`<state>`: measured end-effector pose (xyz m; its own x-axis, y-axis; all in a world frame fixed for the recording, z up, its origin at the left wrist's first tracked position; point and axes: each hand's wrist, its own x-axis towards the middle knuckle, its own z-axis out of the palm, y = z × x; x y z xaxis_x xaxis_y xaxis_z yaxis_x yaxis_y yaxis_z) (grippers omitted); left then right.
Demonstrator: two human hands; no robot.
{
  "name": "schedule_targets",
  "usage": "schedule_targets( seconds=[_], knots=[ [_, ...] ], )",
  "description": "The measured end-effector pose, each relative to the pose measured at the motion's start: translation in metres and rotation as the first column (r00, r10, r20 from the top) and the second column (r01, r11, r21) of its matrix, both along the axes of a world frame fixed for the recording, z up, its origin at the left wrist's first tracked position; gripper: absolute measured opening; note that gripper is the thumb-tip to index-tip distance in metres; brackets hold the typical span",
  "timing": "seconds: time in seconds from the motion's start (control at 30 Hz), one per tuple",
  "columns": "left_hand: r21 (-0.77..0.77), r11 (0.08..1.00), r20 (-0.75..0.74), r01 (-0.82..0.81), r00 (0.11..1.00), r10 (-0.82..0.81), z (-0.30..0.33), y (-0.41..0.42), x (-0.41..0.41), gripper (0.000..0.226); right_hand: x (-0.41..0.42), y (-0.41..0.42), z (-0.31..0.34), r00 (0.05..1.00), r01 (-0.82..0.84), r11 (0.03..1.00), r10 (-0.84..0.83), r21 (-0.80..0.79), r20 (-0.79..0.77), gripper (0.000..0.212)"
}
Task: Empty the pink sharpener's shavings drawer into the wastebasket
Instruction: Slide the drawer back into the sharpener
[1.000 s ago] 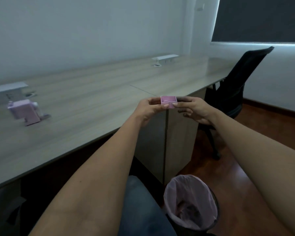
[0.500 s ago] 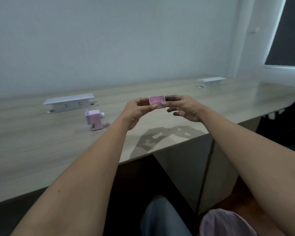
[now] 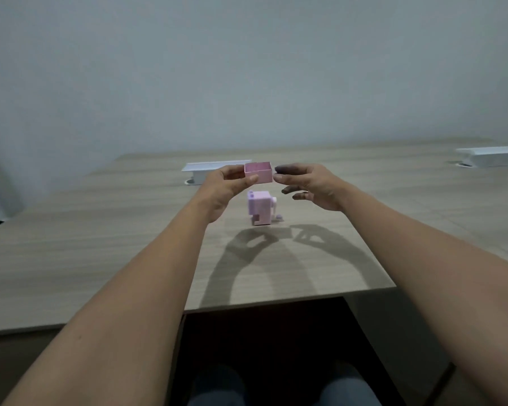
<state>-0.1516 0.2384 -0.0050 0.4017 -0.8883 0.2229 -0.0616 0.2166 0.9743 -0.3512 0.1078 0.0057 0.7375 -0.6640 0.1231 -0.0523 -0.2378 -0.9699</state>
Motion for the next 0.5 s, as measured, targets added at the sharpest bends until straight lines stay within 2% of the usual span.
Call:
schedule_targets(
  seconds=[0.23, 0.37, 0.5],
  knots=[
    [0.037, 0.996, -0.043, -0.085, 0.995, 0.086, -0.030, 0.020, 0.047, 0.031, 0.033, -0.020, -0.026, 0.997, 0.078, 0.996, -0.077, -0.042, 0.012, 0.055],
    [0.080, 0.985, -0.005, -0.150, 0.989, 0.151, -0.049, 0.022, 0.059, 0.046, 0.042, -0.029, -0.046, 0.996, 0.089, 0.995, -0.090, -0.048, -0.013, 0.055],
    [0.183, 0.955, 0.091, -0.233, 0.971, 0.219, -0.071, 0.018, 0.066, 0.048, 0.045, -0.037, -0.062, 0.996, 0.085, 0.996, -0.085, -0.005, -0.028, 0.054]
  ],
)
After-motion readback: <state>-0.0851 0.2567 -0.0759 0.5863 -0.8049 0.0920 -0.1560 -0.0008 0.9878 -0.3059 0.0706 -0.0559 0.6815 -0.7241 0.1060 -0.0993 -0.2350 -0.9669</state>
